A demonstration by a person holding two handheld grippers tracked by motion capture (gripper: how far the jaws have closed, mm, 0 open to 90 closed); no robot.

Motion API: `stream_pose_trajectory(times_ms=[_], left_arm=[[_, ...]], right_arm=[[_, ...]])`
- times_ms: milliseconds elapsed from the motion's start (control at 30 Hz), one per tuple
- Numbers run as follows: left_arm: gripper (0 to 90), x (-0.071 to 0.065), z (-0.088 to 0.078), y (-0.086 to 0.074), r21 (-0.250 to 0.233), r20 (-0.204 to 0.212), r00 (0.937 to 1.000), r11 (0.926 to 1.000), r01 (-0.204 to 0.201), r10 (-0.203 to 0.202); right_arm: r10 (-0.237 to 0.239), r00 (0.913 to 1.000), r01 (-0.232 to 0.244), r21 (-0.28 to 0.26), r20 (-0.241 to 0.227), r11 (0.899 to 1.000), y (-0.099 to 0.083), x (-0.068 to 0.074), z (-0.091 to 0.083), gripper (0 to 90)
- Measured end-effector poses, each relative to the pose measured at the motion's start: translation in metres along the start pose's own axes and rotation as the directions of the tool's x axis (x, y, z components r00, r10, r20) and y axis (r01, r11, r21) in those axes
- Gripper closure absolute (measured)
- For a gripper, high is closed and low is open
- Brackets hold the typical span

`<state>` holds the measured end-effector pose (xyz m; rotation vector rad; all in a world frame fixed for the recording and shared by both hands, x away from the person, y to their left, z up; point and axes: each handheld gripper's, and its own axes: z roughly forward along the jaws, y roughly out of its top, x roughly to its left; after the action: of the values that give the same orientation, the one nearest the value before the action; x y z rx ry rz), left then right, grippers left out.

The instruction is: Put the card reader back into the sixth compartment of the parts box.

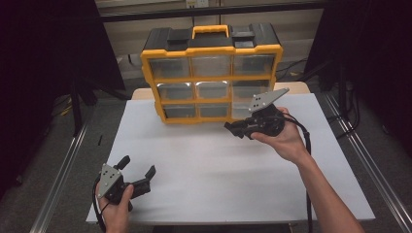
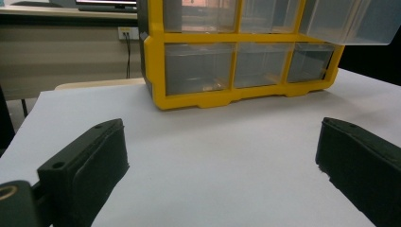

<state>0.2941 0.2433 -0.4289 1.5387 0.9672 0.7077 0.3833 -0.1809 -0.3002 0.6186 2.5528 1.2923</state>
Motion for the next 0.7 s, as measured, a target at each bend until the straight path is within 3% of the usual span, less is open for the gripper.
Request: stream_pose_trajectory(times_ms=[700], left_arm=[[2.9,-0.001,0.000,0.000,-0.001,0.004,1.0000,1.0000,0.003,-0.002]], right_arm=[[-0.038,0.9986,0.038,-0.001,0.036,0.999,0.030,-0.006,-0.022,73.9]])
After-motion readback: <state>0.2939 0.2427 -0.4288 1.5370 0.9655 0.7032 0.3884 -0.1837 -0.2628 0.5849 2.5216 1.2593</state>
